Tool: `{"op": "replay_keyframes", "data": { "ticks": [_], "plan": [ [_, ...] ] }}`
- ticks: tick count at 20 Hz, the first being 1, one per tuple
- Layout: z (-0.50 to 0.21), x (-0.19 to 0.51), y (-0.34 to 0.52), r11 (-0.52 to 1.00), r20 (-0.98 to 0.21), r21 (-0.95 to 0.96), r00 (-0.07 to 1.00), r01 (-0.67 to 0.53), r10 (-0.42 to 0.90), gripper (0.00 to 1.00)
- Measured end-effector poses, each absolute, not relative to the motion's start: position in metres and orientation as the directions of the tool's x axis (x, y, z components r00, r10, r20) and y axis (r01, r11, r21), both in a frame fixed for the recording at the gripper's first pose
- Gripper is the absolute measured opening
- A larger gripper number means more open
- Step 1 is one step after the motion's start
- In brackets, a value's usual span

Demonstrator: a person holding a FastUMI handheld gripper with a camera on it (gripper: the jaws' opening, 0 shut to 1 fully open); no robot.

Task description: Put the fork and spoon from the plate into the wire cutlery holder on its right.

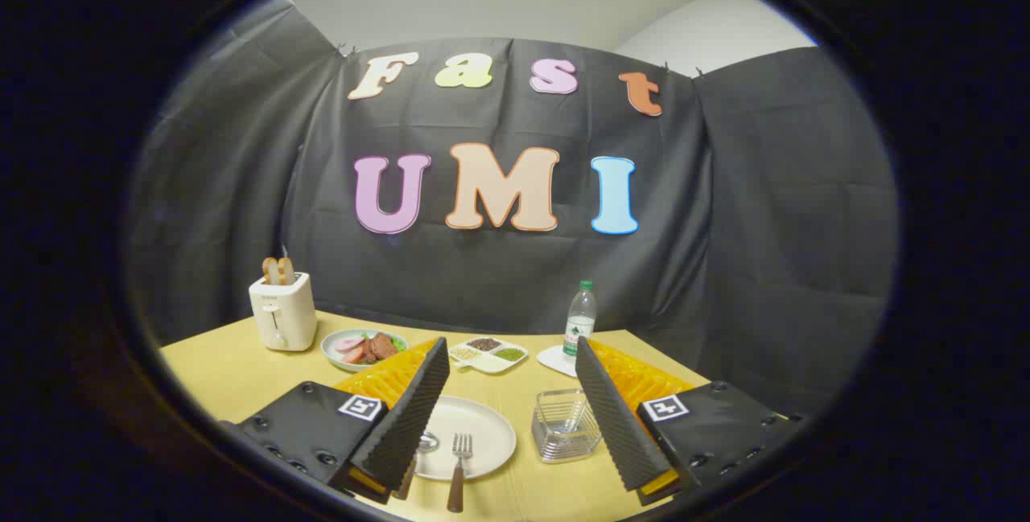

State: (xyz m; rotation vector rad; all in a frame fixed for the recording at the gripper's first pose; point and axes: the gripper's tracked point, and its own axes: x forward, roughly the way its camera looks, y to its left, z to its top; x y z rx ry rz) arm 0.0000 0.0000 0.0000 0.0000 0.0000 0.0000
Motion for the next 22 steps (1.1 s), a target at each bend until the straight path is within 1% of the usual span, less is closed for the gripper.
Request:
{"op": "replay_keyframes", "data": {
  "ticks": [13, 19, 22],
  "plan": [
    [0.000, 0.002, 0.001, 1.000, -0.013, -0.010, 1.000, -0.001, 0.001, 1.00],
    [-0.018, -0.001, 0.002, 0.998, -0.098, -0.064, 0.995, -0.023, 0.016, 1.00],
    [-0.039, -0.002, 0.006, 0.995, -0.190, -0.082, 0.981, -0.057, 0.041, 1.00]
  ]
}}
